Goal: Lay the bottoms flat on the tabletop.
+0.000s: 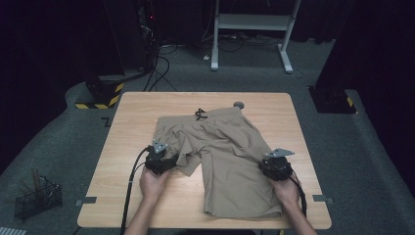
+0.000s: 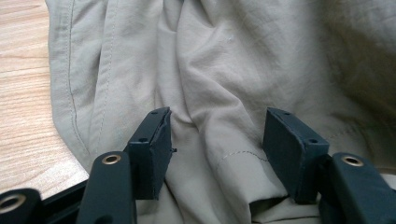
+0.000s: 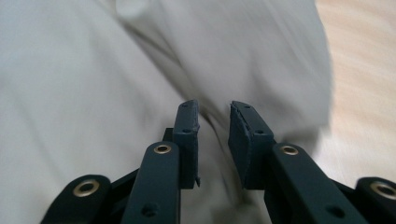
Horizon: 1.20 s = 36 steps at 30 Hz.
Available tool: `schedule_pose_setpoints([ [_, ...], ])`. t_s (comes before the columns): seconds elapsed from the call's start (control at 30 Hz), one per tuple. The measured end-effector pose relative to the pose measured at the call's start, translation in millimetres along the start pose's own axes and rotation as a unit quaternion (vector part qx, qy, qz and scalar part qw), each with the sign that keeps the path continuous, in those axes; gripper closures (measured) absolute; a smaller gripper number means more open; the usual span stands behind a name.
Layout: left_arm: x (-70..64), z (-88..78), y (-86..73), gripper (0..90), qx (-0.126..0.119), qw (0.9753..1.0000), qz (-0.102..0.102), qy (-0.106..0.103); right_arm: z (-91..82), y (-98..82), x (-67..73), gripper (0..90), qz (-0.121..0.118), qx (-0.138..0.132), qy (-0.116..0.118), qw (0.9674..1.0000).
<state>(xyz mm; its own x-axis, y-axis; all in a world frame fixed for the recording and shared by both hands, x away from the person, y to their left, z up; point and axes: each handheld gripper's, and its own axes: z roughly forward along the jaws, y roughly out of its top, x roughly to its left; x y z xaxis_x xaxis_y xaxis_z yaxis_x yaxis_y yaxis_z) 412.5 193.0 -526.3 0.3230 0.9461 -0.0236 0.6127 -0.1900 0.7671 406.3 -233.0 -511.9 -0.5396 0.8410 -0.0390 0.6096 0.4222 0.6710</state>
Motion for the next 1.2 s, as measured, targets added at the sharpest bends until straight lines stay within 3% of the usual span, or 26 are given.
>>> schedule_pose_setpoints([
  [0.1,-0.6,0.1,0.1,42.2,0.000,1.0000,0.002,0.000,-12.0,-13.3,0.7,71.3,-0.002,0.000,0.005,1.0000],
  [0.2,-1.0,0.1,0.2,42.4,0.000,1.0000,0.002,0.000,-14.7,-9.0,13.0,66.6,-0.029,0.014,0.007,0.9995],
  [0.27,-0.9,0.2,0.2,42.4,0.000,1.0000,0.002,0.000,-11.9,0.6,24.4,63.9,-0.041,-0.011,0.012,0.9990],
  [0.37,-0.8,0.2,0.2,42.4,0.000,1.0000,0.001,-0.001,0.3,23.2,42.6,61.8,-0.056,-0.038,0.034,0.9971],
  [0.53,-0.6,0.8,0.7,42.9,0.000,1.0000,0.001,-0.002,34.3,50.3,56.0,62.2,-0.053,-0.030,0.063,0.9962],
  [0.6,-1.1,1.1,1.0,43.1,0.000,1.0000,0.001,-0.002,45.7,49.8,61.1,62.4,-0.064,-0.010,0.092,0.9937],
  [0.73,-2.2,2.1,1.7,43.2,-0.001,1.0000,0.000,-0.003,35.3,37.6,80.6,63.2,-0.124,-0.017,0.125,0.9843],
  [0.8,-2.9,2.8,2.2,43.3,-0.001,1.0000,0.000,-0.003,29.2,32.1,82.9,61.8,-0.141,-0.014,0.139,0.9801],
  [0.83,-3.1,3.1,2.5,43.3,-0.001,1.0000,0.001,-0.003,28.4,31.6,81.7,59.9,-0.142,-0.014,0.135,0.9805],
  [0.9,-3.6,3.6,3.0,43.2,-0.001,1.0000,0.001,-0.003,26.8,33.2,74.0,56.5,-0.129,-0.026,0.112,0.9849],
  [0.97,-4.2,4.4,3.7,43.3,0.000,1.0000,0.000,-0.004,26.0,40.8,58.8,54.6,-0.088,-0.049,0.090,0.9909],
  [1.0,-4.6,5.2,4.4,43.3,0.000,1.0000,0.000,-0.004,26.5,44.0,54.2,53.8,-0.072,-0.052,0.089,0.9921],
  [1.07,-5.8,8.3,7.0,43.4,0.000,1.0000,0.002,-0.007,31.4,51.8,45.7,53.1,-0.056,-0.047,0.081,0.9940],
  [1.2,-8.1,15.0,12.6,43.7,0.000,0.9999,0.006,-0.011,49.9,52.7,37.3,52.8,-0.053,-0.022,0.059,0.9966],
])
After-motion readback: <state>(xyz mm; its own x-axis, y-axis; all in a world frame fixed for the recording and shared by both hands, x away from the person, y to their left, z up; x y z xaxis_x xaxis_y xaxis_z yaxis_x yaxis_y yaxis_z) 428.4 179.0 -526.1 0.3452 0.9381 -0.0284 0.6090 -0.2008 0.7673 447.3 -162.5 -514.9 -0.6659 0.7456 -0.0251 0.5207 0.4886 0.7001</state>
